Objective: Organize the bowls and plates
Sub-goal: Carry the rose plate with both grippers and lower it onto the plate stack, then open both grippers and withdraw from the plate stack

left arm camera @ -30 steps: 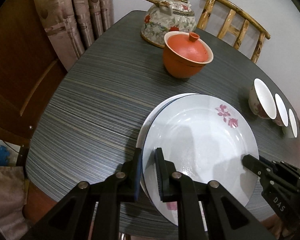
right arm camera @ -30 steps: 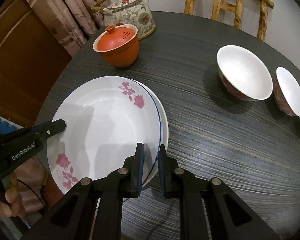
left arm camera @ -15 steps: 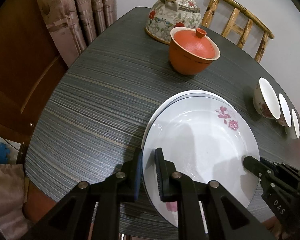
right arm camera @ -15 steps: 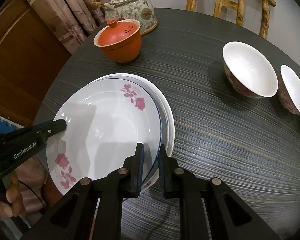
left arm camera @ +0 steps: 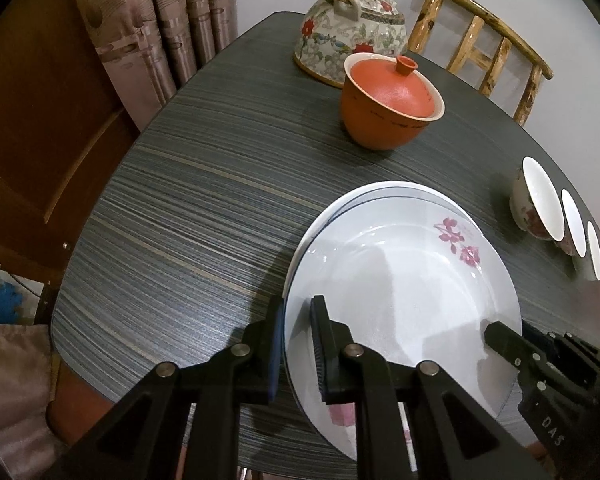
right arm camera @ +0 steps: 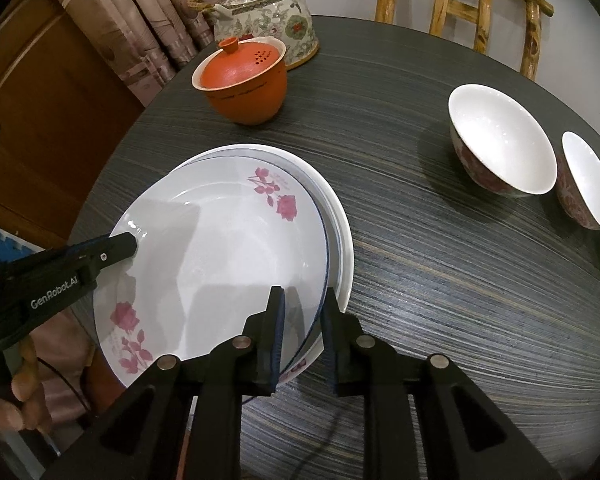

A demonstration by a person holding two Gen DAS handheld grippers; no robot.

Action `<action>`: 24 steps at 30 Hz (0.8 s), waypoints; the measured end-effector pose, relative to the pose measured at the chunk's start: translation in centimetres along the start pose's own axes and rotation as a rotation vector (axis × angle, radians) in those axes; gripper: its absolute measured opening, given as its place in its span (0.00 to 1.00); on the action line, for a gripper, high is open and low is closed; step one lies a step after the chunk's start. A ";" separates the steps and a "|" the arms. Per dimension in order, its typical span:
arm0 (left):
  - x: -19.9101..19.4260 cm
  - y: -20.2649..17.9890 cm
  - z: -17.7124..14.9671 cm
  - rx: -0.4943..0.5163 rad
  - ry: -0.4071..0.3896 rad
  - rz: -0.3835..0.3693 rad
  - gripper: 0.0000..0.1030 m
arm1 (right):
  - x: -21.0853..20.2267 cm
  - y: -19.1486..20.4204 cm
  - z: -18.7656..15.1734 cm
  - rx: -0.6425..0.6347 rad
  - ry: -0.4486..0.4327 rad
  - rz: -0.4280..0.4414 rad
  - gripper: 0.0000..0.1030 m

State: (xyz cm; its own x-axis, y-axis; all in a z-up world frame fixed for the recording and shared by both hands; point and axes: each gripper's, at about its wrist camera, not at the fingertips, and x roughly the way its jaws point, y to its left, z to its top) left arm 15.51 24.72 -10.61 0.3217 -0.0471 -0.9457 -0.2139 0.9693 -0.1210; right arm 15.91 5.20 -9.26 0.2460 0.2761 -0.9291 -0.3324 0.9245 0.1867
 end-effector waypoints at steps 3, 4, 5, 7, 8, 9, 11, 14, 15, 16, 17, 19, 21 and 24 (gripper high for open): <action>0.0 0.0 0.0 0.006 0.000 0.007 0.14 | -0.1 0.0 -0.1 -0.005 -0.002 -0.002 0.19; 0.1 -0.1 -0.1 0.006 0.000 0.010 0.14 | -0.1 0.1 -0.2 -0.003 -0.002 -0.001 0.20; 0.0 -0.1 0.0 0.007 0.000 0.015 0.14 | -0.1 0.1 -0.2 -0.002 -0.002 -0.001 0.20; -0.3 -0.4 -0.1 0.016 -0.015 0.021 0.14 | -0.2 0.2 -0.2 -0.001 -0.002 0.000 0.20; -0.5 -0.6 -0.1 0.026 -0.028 0.024 0.14 | -0.2 0.2 -0.2 0.000 -0.004 0.000 0.21; -0.8 -0.8 -0.1 0.035 -0.037 0.026 0.14 | -0.2 0.2 -0.2 0.001 -0.005 -0.005 0.24; -1.0 -1.3 0.1 0.050 -0.044 0.019 0.14 | 0.0 0.2 -0.3 0.002 0.001 -0.024 0.27; -1.2 -1.7 0.1 0.054 -0.047 0.014 0.14 | 0.2 -0.2 -0.4 0.013 -0.002 -0.001 0.27; -1.2 -1.8 0.0 0.051 -0.046 0.015 0.14 | 0.2 -0.1 -0.4 0.000 0.001 -0.005 0.27; -1.2 -1.9 0.0 0.048 -0.045 0.012 0.14 | 0.2 0.0 -0.4 -0.006 0.001 -0.009 0.27; -1.2 -1.9 -0.1 0.044 -0.045 0.010 0.14 | 0.2 0.0 -0.5 -0.007 0.000 -0.010 0.27; -1.1 -2.0 -0.2 0.038 -0.045 0.011 0.14 | 0.2 -0.2 -0.4 -0.003 0.001 -0.005 0.27; -1.2 -2.1 -0.4 0.040 -0.044 0.013 0.14 | 0.2 -0.2 -0.4 -0.002 0.003 -0.001 0.27; -1.4 -2.4 -0.5 0.042 -0.054 0.021 0.14 | 0.2 -0.2 -0.4 -0.005 0.008 0.004 0.27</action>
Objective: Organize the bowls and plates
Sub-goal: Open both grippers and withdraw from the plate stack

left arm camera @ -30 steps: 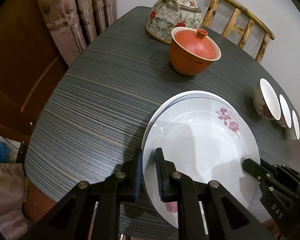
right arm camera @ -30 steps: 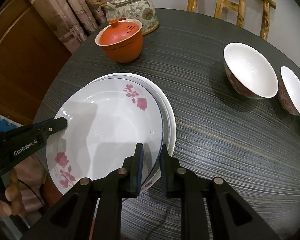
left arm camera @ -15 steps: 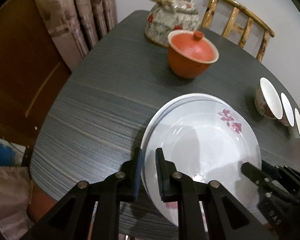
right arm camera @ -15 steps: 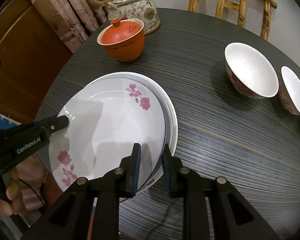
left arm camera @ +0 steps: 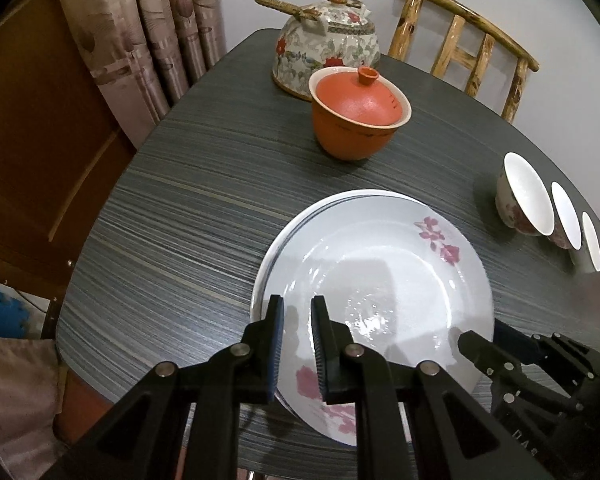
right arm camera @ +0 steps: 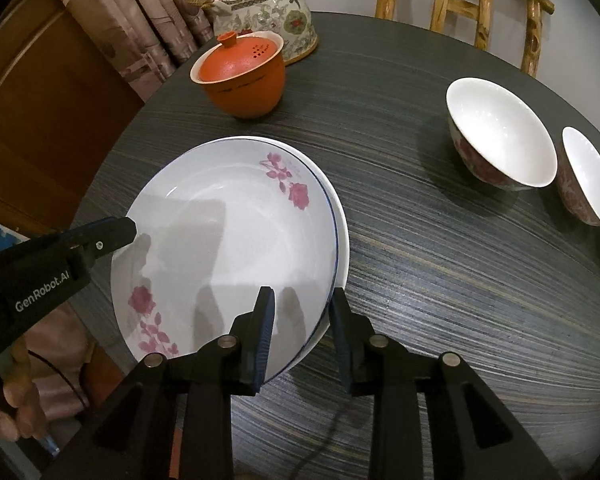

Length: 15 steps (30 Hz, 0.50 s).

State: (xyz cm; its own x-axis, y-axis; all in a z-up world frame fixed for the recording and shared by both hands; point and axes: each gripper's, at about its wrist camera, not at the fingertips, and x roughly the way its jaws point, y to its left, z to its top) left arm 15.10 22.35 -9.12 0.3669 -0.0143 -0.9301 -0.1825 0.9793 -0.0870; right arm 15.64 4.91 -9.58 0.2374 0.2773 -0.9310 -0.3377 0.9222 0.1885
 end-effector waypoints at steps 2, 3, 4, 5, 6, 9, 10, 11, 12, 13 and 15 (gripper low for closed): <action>-0.2 -0.4 -0.2 0.004 -0.007 0.012 0.14 | 0.0 0.0 -0.1 0.003 0.002 0.004 0.27; -0.3 -0.6 -0.2 0.009 -0.010 0.018 0.14 | -0.1 -0.1 -0.1 0.007 0.000 0.009 0.27; -0.4 -0.8 -0.2 0.013 -0.010 0.020 0.17 | -0.2 0.0 -0.2 0.007 -0.003 0.010 0.27; -0.6 -1.0 -0.3 0.013 -0.012 0.018 0.21 | -0.3 0.0 -0.3 0.006 -0.005 0.010 0.27; -0.7 -1.1 -0.4 0.014 -0.016 0.017 0.21 | -0.4 0.0 -0.3 0.006 -0.006 0.013 0.27; -1.2 -2.0 -0.6 0.022 -0.027 0.017 0.22 | -0.8 -0.1 -0.5 0.006 -0.012 0.028 0.28; -1.4 -2.2 -0.7 0.023 -0.032 0.016 0.23 | -0.9 -0.1 -0.5 0.006 -0.015 0.031 0.28; -1.5 -2.5 -0.8 0.022 -0.038 0.018 0.24 | -1.2 -0.2 -0.6 0.005 -0.019 0.034 0.28; -1.7 -2.7 -0.9 0.021 -0.042 0.017 0.26 | -1.4 -0.2 -0.7 0.004 -0.022 0.039 0.28; -1.8 -3.0 -1.0 0.019 -0.045 0.014 0.28 | -1.6 -0.3 -0.8 0.004 -0.025 0.041 0.28; -2.0 -3.7 -1.3 0.010 -0.053 0.001 0.32 | -2.3 -0.7 -1.1 0.014 -0.032 0.048 0.28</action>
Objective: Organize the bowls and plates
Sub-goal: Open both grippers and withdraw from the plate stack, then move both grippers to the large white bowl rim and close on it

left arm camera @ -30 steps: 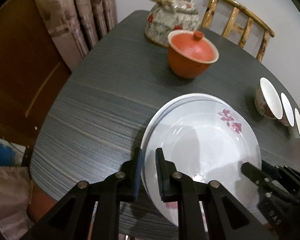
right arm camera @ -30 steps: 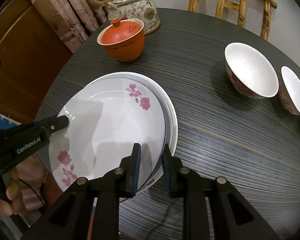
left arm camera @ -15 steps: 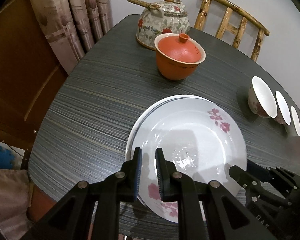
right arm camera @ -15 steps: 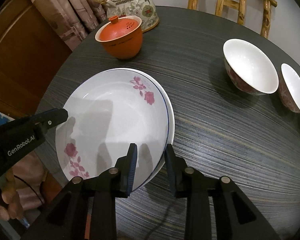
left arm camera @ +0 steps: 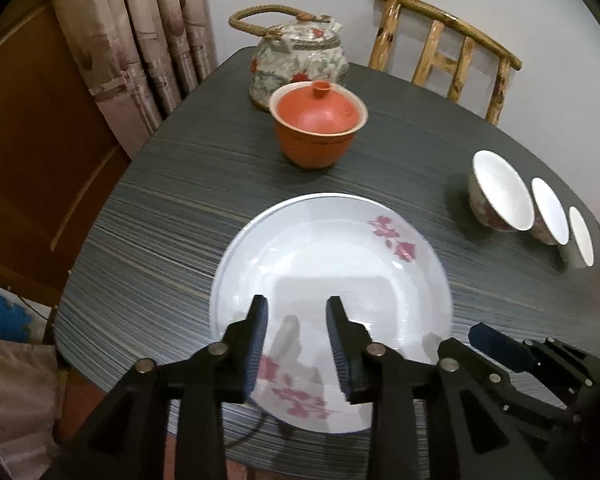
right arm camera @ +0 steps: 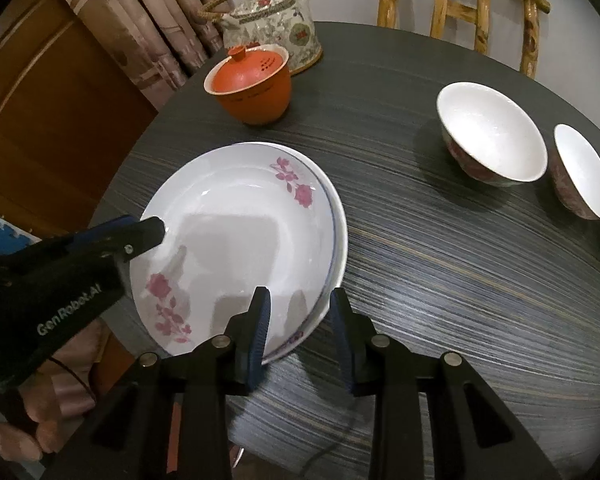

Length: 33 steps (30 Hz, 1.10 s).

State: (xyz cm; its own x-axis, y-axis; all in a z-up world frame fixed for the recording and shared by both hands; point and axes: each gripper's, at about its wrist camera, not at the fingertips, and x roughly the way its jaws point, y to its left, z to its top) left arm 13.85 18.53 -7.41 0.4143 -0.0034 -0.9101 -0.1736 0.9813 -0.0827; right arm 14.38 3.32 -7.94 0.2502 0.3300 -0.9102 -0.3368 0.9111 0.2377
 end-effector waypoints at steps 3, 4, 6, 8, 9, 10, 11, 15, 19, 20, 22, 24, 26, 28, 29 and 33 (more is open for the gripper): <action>-0.2 -1.6 -0.3 0.011 0.005 -0.016 0.33 | -1.2 -1.2 -0.3 0.028 -0.015 0.004 0.29; -0.2 -2.2 -0.4 0.019 0.006 -0.021 0.33 | -1.4 -1.6 -0.4 0.030 -0.018 0.001 0.30; -0.4 -3.6 -0.6 0.035 0.006 -0.034 0.33 | -2.5 -2.9 -0.9 0.047 -0.031 -0.010 0.30; -0.5 -5.1 -0.7 0.046 0.013 -0.054 0.33 | -3.7 -4.3 -1.4 0.069 -0.042 -0.017 0.30; -0.7 -6.0 -0.8 0.052 0.016 -0.066 0.33 | -4.2 -5.1 -1.7 0.080 -0.048 -0.022 0.30; -0.9 -6.8 -0.8 0.059 0.016 -0.074 0.33 | -4.8 -5.8 -2.0 0.090 -0.052 -0.027 0.30; -1.1 -7.7 -0.9 0.071 0.014 -0.083 0.33 | -5.4 -6.7 -2.3 0.101 -0.057 -0.034 0.30; -1.6 -11.2 -0.8 0.120 0.024 -0.114 0.33 | -7.9 -11.3 -3.7 0.145 -0.079 -0.080 0.30; -1.8 -14.5 -0.3 0.152 0.050 -0.155 0.33 | -10.2 -16.1 -4.9 0.189 -0.092 -0.137 0.30; -1.8 -15.5 0.0 0.157 0.052 -0.167 0.33 | -10.5 -17.0 -4.9 0.199 -0.093 -0.145 0.30; -1.8 -17.2 0.6 0.169 0.050 -0.185 0.33 | -11.8 -20.1 -4.9 0.237 -0.105 -0.175 0.30; -1.7 -19.1 1.2 0.188 0.050 -0.204 0.33 | -12.9 -22.8 -5.1 0.269 -0.116 -0.192 0.30; -1.5 -21.6 1.5 0.223 0.050 -0.214 0.33 | -13.9 -25.1 -5.0 0.297 -0.131 -0.208 0.30; -1.2 -23.7 1.7 0.246 0.059 -0.239 0.33 | -14.6 -27.5 -5.0 0.325 -0.144 -0.221 0.30; -0.9 -25.0 1.8 0.257 0.067 -0.255 0.33 | -15.0 -29.0 -4.9 0.346 -0.149 -0.220 0.30; 0.3 -29.0 2.4 0.259 0.112 -0.314 0.33 | -15.1 -32.6 -4.4 0.382 -0.154 -0.215 0.30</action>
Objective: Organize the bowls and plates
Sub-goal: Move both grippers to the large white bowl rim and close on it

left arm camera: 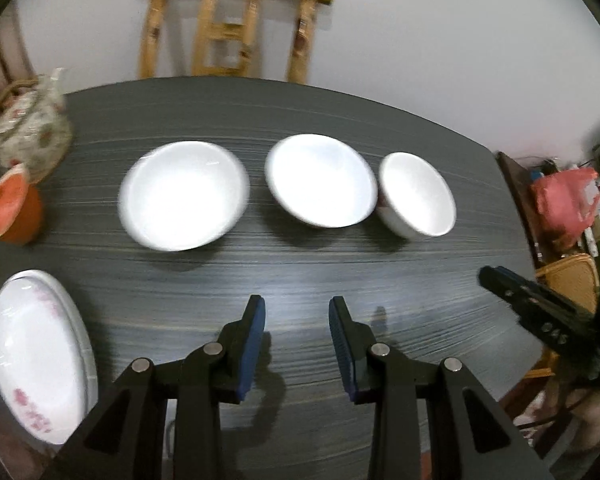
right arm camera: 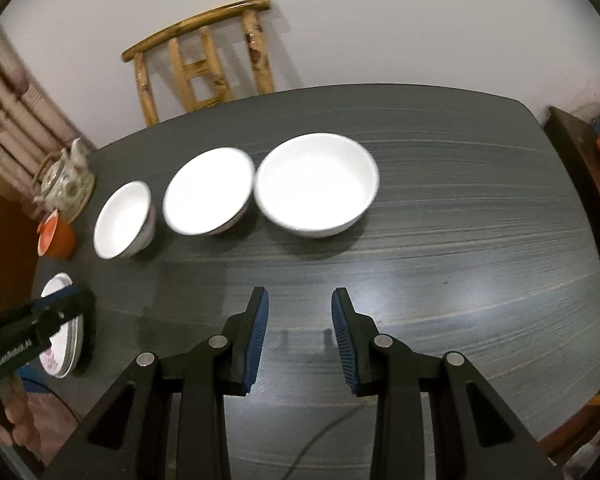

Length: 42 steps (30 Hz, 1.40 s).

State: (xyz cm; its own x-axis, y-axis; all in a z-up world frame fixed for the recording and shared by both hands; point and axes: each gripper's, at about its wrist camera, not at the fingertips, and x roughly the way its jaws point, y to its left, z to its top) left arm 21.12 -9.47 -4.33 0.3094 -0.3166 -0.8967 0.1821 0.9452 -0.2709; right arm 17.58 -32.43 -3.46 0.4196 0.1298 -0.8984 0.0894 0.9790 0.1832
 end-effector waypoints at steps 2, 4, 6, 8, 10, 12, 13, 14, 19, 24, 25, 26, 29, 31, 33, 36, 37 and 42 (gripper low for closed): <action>1.1 -1.6 0.9 -0.016 0.018 -0.042 0.33 | 0.6 -1.1 0.7 0.008 0.003 -0.011 0.30; 2.1 -3.0 1.7 -0.024 0.026 -0.060 0.33 | 1.2 -1.9 1.2 0.021 0.005 -0.006 0.30; 3.1 -4.1 2.5 -0.022 0.041 -0.076 0.33 | 2.1 -3.0 2.3 0.049 0.011 -0.002 0.30; 4.4 -5.1 3.6 -0.031 0.071 -0.091 0.33 | 2.7 -3.6 3.4 0.062 0.014 0.006 0.30; 5.3 -5.3 4.6 -0.060 0.084 -0.112 0.33 | 3.5 -4.0 4.8 0.060 0.020 0.005 0.30; 6.3 -5.5 5.4 -0.099 0.094 -0.131 0.32 | 4.2 -4.3 6.0 0.048 0.022 0.004 0.30; 6.7 -5.6 5.7 -0.112 0.099 -0.137 0.32 | 4.7 -4.4 6.6 0.043 0.023 0.001 0.30; 7.3 -5.7 6.1 -0.127 0.105 -0.141 0.32 | 5.2 -4.6 7.2 0.042 0.027 0.003 0.30; 9.5 -6.0 6.9 -0.182 0.132 -0.161 0.30 | 7.8 -5.0 9.5 0.042 0.052 0.024 0.30; 11.3 -5.7 7.0 -0.267 0.147 -0.174 0.26 | 9.8 -5.2 10.4 0.035 0.073 0.034 0.30; 11.5 -5.6 6.9 -0.279 0.141 -0.172 0.24 | 10.0 -5.3 10.4 0.034 0.073 0.036 0.30; 11.7 -5.6 7.0 -0.295 0.136 -0.169 0.24 | 10.2 -5.4 10.5 0.032 0.076 0.039 0.30; 12.3 -5.9 7.1 -0.319 0.127 -0.163 0.24 | 11.1 -5.8 10.6 0.027 0.083 0.041 0.30; 12.7 -6.0 7.3 -0.338 0.115 -0.161 0.24 | 11.6 -5.9 10.7 0.026 0.088 0.039 0.30; 13.1 -6.2 7.5 -0.337 0.109 -0.152 0.23 | 12.1 -5.9 10.9 0.030 0.094 0.039 0.27; 13.7 -6.7 7.5 -0.325 0.102 -0.116 0.22 | 12.3 -5.6 11.1 0.015 0.097 0.044 0.21; 13.9 -6.8 7.5 -0.321 0.101 -0.103 0.19 | 12.3 -5.5 11.1 0.008 0.098 0.043 0.17; 14.3 -7.3 7.5 -0.295 0.084 -0.076 0.13 | 12.9 -5.1 11.3 -0.028 0.092 0.015 0.09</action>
State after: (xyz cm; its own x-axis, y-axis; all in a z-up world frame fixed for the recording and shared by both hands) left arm 31.25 -21.48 -12.53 0.2251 -0.3913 -0.8923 -0.0802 0.9053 -0.4172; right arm 32.71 -37.51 -11.44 0.3354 0.1573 -0.9289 0.0580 0.9807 0.1870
